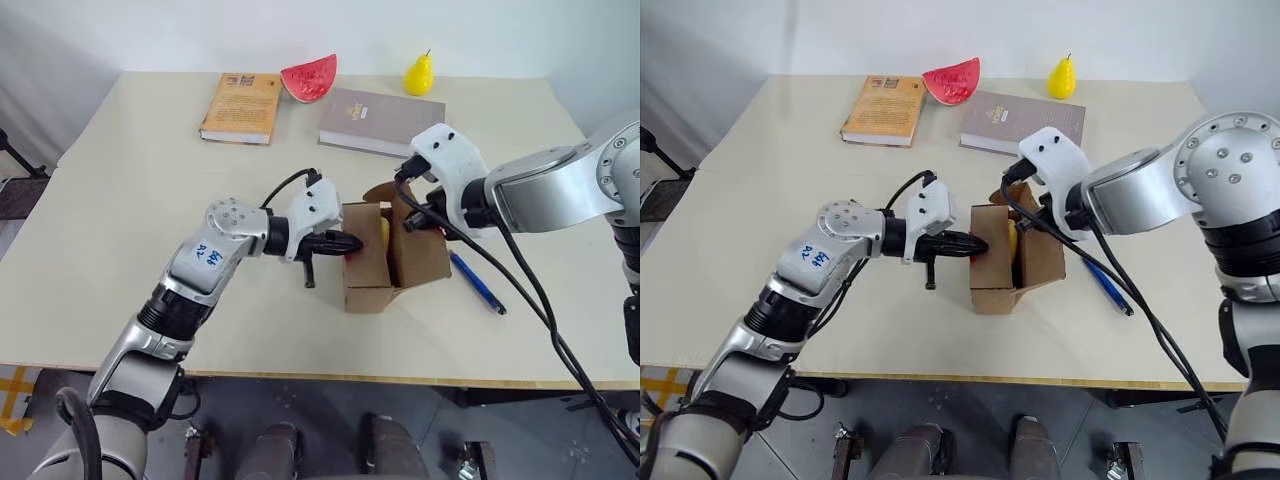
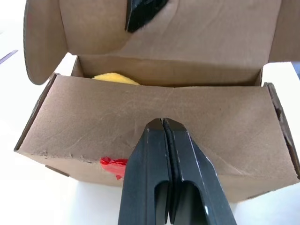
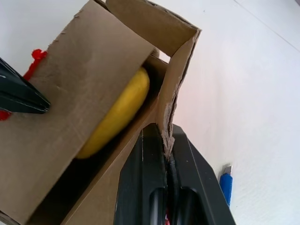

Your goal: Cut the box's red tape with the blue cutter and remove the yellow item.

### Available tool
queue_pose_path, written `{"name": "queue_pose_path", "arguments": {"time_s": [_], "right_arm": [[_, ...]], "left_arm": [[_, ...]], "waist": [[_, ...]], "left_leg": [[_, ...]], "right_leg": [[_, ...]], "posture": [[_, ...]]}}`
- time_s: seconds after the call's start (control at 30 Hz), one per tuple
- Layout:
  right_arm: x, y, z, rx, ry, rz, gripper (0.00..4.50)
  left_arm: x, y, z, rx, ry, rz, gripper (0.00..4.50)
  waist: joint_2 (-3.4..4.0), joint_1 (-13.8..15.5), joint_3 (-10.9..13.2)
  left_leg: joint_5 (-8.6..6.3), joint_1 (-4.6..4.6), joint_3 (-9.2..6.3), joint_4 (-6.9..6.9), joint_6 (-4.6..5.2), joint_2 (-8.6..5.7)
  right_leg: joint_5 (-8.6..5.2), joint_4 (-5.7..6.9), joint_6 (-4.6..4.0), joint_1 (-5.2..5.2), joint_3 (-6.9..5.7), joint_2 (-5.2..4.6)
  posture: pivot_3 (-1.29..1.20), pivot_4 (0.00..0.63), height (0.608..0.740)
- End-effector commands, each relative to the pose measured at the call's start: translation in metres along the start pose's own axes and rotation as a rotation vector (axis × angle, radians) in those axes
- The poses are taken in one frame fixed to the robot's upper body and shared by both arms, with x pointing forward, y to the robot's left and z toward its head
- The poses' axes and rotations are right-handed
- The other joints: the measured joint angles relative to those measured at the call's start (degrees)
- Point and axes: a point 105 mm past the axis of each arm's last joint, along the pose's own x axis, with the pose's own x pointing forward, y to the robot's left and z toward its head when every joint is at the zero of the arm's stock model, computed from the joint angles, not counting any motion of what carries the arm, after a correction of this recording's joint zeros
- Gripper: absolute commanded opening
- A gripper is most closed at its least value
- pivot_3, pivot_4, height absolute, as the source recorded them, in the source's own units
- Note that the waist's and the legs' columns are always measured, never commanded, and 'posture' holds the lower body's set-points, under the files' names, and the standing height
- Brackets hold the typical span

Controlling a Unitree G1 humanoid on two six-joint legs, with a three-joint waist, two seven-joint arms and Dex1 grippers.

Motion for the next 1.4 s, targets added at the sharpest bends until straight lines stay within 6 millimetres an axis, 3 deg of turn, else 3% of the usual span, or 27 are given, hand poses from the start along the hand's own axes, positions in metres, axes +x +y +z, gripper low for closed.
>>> {"name": "queue_pose_path", "arguments": {"time_s": [0.03, 0.23, 0.43, 0.53, 0.67, 0.87, 0.93, 1.03, 1.2, 1.33, 1.4], "right_arm": [[-0.014, -0.002, 0.004, -0.014, -0.034, 0.008, 0.03], [-0.019, -0.019, -0.001, 0.009, -0.012, -0.054, 0.03], [-0.016, -0.032, -0.020, 0.010, 0.070, -0.090, 0.03], [-0.004, -0.027, -0.033, 0.036, 0.097, -0.051, 0.03], [0.013, -0.020, -0.051, 0.052, 0.120, -0.026, 0.03], [0.024, -0.015, -0.055, 0.043, 0.046, -0.043, 0.03], [0.025, -0.016, -0.053, 0.076, -0.007, -0.029, 0.45], [0.022, -0.025, -0.052, 0.110, -0.074, -0.046, 1.27], [0.013, -0.038, -0.055, 0.118, -0.154, -0.024, 2.95], [0.006, -0.069, -0.065, 0.189, -0.226, -0.079, 4.32], [0.003, -0.073, -0.068, 0.180, -0.236, -0.079, 4.50]], "left_arm": [[-0.005, -0.011, -0.055, -0.054, 0.243, -0.064, 0.00], [-0.015, -0.017, -0.067, -0.101, 0.286, -0.064, 0.00], [-0.008, -0.028, -0.066, -0.156, 0.247, -0.054, 0.00], [0.001, -0.027, -0.064, -0.171, 0.212, -0.025, 0.00], [0.007, -0.025, -0.063, -0.182, 0.187, 0.005, 0.00], [0.003, -0.022, -0.065, -0.232, 0.216, 0.017, 0.00], [-0.001, -0.022, -0.067, -0.280, 0.240, 0.014, 0.00], [-0.009, -0.017, -0.074, -0.296, 0.291, 0.041, 0.54], [-0.022, -0.011, -0.081, -0.299, 0.340, 0.076, 1.91], [-0.045, -0.006, -0.089, -0.341, 0.378, 0.123, 3.02], [-0.052, -0.005, -0.092, -0.352, 0.387, 0.137, 3.59]], "waist": [[0.00, 0.0, 0.0], [0.04, 0.0, -0.1], [0.10, 0.4, -0.2], [0.04, 0.8, -0.1], [0.04, 1.4, -0.1], [0.04, 1.4, -0.1], [0.04, 1.3, -0.1], [0.04, 0.8, -0.1], [0.04, 0.0, -0.1], [0.02, -0.4, -0.1], [0.04, -1.0, -0.1]], "left_leg": [[0.00, 0.01, 0.00, 0.00, 0.00, 0.00], [0.00, 0.14, -0.01, 0.00, 0.00, 0.01], [0.03, 0.15, -0.14, -0.01, 0.11, -0.20], [0.07, -0.38, -0.60, 0.20, 0.23, -0.43], [0.03, -0.40, -0.69, 0.23, 0.30, -0.65], [0.04, -0.39, -0.66, 0.32, 0.33, -0.68], [0.04, -0.38, -0.66, 0.35, 0.33, -0.68], [0.04, -0.35, -0.65, 0.36, 0.33, -0.67], [0.05, -0.27, -0.62, 0.39, 0.32, -0.66], [0.06, -0.21, -0.44, 0.42, 0.29, -0.59], [0.07, -0.12, -0.30, 0.40, 0.28, -0.52]], "right_leg": [[0.00, 0.01, 0.00, 0.01, 0.00, 0.00], [0.00, 0.00, 0.00, 0.15, 0.03, -0.01], [0.00, -0.01, 0.00, 0.22, 0.06, -0.20], [0.02, 0.09, 0.02, -0.05, 0.03, -0.43], [0.04, 0.12, 0.05, -0.01, -0.21, -0.52], [0.07, 0.18, 0.10, 0.01, -0.28, -0.52], [0.07, 0.21, 0.11, 0.03, -0.28, -0.52], [0.07, 0.30, 0.12, 0.03, -0.27, -0.50], [0.07, 0.47, 0.12, 0.02, -0.23, -0.50], [0.07, 0.52, 0.12, 0.01, -0.16, -0.46], [0.07, 0.56, 0.12, 0.00, -0.08, -0.43]], "posture": [[0.00, 0.150, 0.740], [0.00, 0.150, 0.740], [0.00, 0.150, 0.740], [0.00, 0.150, 0.740], [0.00, 0.150, 0.740], [0.00, 0.150, 0.740], [0.00, 0.150, 0.740], [0.00, 0.150, 0.740], [0.00, 0.150, 0.740], [0.00, 0.150, 0.740], [0.00, 0.150, 0.740]]}}
